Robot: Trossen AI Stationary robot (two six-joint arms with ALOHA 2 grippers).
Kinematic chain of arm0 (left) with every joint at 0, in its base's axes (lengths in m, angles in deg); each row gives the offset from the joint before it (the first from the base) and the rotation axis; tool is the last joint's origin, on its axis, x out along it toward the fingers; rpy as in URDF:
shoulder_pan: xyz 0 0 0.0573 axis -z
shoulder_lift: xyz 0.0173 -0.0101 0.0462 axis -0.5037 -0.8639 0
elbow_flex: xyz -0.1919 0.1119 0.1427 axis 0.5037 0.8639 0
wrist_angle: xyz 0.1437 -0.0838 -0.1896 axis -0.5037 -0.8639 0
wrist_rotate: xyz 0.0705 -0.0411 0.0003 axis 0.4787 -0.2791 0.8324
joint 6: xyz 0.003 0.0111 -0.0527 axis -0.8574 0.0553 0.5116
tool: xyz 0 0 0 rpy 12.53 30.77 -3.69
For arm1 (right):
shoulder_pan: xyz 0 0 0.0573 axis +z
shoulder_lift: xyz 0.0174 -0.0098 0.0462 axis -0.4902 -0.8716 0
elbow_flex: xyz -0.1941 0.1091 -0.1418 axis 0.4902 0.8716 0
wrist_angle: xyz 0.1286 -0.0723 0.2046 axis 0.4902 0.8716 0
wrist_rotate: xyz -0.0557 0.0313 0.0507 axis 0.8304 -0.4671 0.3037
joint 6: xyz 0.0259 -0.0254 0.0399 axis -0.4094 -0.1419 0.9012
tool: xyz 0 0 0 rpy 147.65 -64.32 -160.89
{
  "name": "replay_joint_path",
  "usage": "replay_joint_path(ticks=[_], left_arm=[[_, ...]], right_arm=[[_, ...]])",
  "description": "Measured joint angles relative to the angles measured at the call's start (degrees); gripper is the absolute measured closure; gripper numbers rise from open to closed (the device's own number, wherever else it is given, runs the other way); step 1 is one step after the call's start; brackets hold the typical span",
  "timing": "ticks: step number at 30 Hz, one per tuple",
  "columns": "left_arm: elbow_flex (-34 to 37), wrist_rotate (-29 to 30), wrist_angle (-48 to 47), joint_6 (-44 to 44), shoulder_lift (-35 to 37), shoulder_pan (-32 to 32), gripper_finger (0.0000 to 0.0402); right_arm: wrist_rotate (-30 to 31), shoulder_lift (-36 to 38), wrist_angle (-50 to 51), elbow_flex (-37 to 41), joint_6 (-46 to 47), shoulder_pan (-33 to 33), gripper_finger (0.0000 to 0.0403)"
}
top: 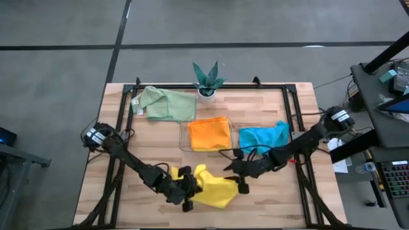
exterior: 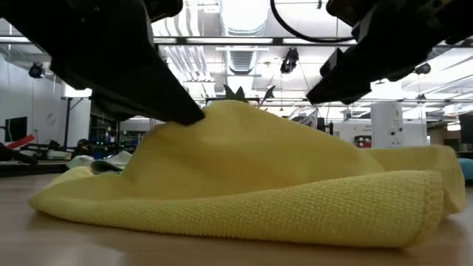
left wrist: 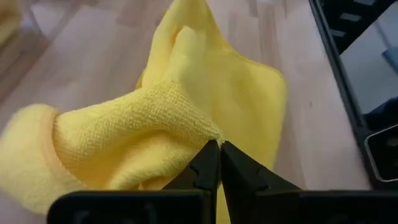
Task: Fold microfiber towels
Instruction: Fold the yellow microfiber towel
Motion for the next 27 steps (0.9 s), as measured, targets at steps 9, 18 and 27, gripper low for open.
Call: replay_joint_path(ticks=[9,18,27], left_arm=[[-0.31,-3.61,1.56,2.89,-1.49,0.57,0.0401],[-0.24,-8.42,1.75,9.11,-1.46,1.01,0.0398],[-0.13,-11.44,-1.51,10.08,1.94,0.94,0.0315]], right_arm=[[0.36,-13.33,-20.31,-1.95,-1.32,0.0,0.0248],[-4.38,-21.95,-16.99,-8.93,-3.58,0.0,0.0248],[-7.14,-23.43,-5.88,-13.45,-7.12,0.41,0.0248]])
